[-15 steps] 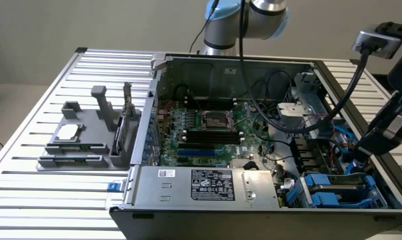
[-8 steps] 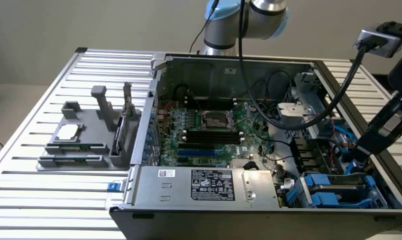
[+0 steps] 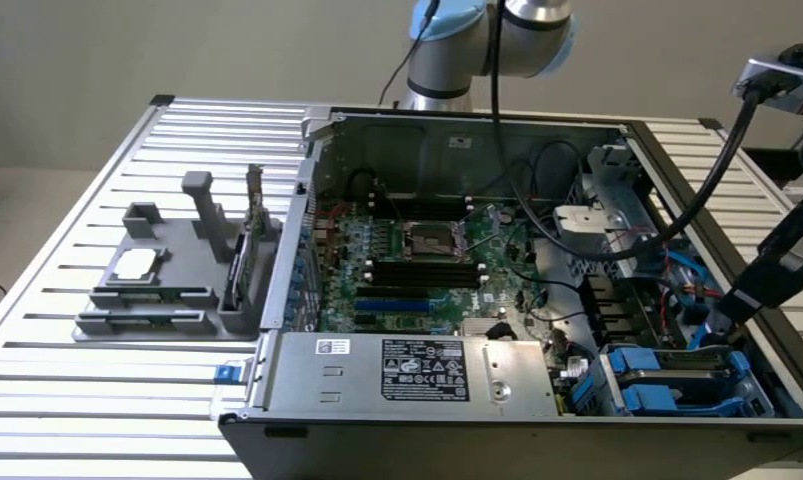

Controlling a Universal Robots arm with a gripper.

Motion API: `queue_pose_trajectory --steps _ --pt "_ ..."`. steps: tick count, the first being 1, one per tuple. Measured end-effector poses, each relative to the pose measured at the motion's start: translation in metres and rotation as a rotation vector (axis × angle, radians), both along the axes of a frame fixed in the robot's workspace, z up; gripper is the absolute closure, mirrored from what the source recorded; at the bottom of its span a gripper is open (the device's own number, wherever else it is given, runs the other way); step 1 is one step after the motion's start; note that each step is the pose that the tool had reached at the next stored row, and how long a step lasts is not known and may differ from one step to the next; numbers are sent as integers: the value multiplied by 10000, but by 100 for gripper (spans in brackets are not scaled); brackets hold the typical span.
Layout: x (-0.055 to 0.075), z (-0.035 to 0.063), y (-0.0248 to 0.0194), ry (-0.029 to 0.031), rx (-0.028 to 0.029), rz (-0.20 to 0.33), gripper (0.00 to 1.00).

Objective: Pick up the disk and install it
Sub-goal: 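Insert the first disk wire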

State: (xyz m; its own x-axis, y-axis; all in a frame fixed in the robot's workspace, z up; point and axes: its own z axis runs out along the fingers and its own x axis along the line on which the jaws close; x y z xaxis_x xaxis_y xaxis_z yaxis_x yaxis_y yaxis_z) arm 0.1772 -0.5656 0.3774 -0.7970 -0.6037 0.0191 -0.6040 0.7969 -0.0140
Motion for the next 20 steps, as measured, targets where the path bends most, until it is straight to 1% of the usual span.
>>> queue_pose_trajectory --steps 3,20 --pt "5 -11 0 0 1 -358 70" --pt "6 -112 0 -1 5 -3391 70"
